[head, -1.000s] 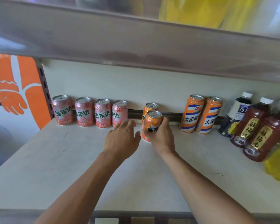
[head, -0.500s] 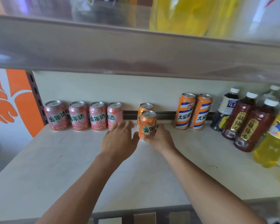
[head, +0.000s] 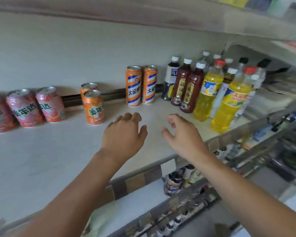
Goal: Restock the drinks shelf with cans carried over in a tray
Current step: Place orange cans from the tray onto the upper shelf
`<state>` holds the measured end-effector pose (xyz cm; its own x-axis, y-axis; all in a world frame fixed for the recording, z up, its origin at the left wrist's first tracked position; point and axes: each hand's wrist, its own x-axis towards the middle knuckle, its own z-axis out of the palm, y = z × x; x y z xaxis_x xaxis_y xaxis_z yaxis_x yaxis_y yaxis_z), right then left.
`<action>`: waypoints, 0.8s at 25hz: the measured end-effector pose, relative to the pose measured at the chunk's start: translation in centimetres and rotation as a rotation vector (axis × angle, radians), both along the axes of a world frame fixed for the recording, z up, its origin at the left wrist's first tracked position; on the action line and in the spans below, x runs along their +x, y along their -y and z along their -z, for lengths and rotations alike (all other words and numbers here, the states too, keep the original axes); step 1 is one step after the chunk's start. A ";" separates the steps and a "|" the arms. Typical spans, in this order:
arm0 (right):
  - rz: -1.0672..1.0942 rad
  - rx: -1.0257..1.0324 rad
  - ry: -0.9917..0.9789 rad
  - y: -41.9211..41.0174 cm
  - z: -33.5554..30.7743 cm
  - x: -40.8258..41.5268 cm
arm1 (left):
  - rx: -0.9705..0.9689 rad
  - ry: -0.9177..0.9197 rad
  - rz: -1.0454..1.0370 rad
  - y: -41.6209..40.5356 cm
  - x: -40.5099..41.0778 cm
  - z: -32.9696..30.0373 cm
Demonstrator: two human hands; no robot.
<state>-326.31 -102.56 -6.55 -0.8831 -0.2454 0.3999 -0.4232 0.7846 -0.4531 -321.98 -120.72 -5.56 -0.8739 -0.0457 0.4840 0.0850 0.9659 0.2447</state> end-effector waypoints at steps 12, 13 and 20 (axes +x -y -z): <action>0.574 0.156 0.135 -27.7 4.3 13.3 | -0.125 0.073 0.690 -28.5 1.2 3.9; 0.628 0.142 0.172 -29.6 5.2 14.8 | -0.127 0.089 0.738 -30.8 1.9 4.3; 0.895 0.124 0.366 -40.6 10.7 22.7 | -0.185 0.197 0.934 -42.1 6.3 8.6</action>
